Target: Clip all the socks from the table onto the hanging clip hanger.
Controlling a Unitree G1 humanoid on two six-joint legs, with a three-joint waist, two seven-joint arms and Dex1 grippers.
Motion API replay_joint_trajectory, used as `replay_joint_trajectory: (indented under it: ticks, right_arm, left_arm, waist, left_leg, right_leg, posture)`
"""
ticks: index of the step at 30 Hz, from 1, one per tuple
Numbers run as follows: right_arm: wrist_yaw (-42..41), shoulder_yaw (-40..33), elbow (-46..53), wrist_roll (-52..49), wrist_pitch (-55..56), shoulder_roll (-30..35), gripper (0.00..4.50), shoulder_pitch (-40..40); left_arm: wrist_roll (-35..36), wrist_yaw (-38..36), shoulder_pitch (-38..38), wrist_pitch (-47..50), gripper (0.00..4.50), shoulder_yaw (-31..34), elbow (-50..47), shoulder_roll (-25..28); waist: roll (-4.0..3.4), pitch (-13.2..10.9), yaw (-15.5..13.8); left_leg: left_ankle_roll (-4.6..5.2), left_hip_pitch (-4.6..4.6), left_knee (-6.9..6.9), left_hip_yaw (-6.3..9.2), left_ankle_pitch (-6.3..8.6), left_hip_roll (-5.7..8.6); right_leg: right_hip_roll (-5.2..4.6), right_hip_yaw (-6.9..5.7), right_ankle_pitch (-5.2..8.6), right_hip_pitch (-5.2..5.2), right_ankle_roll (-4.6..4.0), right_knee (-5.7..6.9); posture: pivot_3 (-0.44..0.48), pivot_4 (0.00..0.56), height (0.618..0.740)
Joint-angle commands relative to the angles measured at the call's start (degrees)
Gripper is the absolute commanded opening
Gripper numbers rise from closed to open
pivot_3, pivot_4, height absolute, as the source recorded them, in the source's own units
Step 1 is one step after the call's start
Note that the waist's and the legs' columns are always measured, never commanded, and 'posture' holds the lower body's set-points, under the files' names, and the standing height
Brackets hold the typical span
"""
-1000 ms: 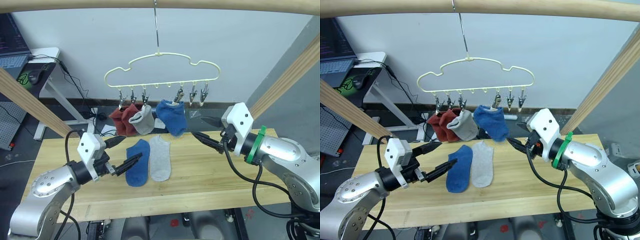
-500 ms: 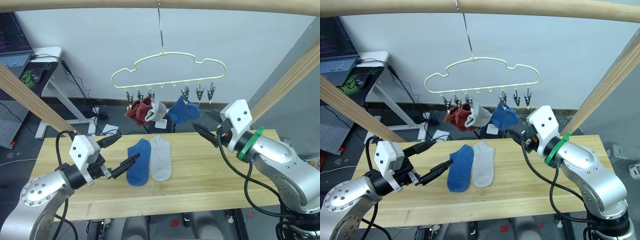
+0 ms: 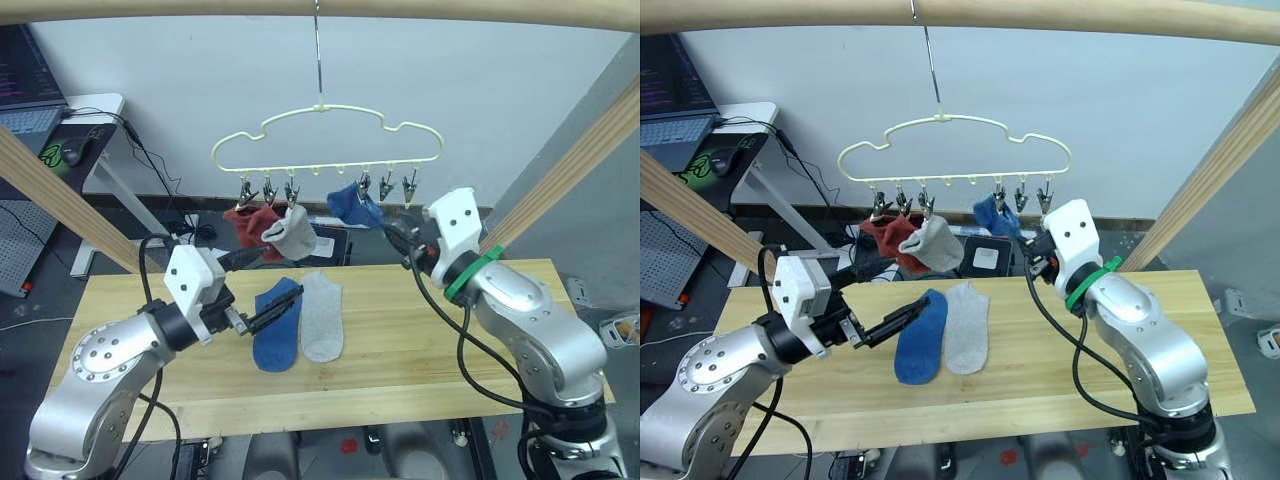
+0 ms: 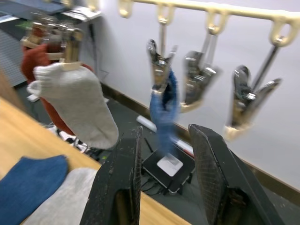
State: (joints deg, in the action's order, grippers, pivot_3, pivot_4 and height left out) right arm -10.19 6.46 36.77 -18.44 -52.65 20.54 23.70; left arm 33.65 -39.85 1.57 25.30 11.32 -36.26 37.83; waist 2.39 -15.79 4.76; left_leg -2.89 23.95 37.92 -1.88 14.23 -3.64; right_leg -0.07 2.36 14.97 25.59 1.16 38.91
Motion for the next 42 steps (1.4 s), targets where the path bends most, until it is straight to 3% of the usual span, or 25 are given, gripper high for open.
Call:
replay_joint_trajectory:
  ticks: [1,19,42]
  right_arm:
    - [1.57,0.18,-0.76,1.95,1.31,-1.93,1.63,1.57]
    - [4.83,1.26,-14.60,11.68,8.29,-8.55,1.63,8.31]
    - [7.27,-2.56,-17.57,13.43,10.93,-16.01,1.63,11.78]
  left_arm:
    - [0.36,0.21,-1.44,0.28,4.50,-1.16,-1.56,0.02]
    - [-0.34,-0.35,-4.98,0.22,4.50,-2.81,0.59,0.38]
    - [-1.34,-1.27,-4.85,-0.10,4.50,-3.48,1.09,0.05]
  waist:
    - [0.00,0.00,0.01]
    - [0.00,0.01,0.01]
    - [-0.01,0.01,0.03]
  left_leg:
    - [0.00,0.00,0.00,0.00,0.00,0.00]
    - [0.00,0.01,0.02,0.03,0.00,0.00]
    - [0.00,0.01,0.04,0.03,0.00,0.00]
  right_leg:
    - [0.00,0.00,-0.01,0.00,-0.01,0.00]
    - [0.00,-0.04,-0.13,0.00,-0.22,0.05]
    - [-0.01,-0.04,-0.14,0.00,-0.24,0.09]
  posture:
    - [-0.097,0.253,0.735]
    - [-0.093,0.249,0.735]
    - [-0.093,0.244,0.735]
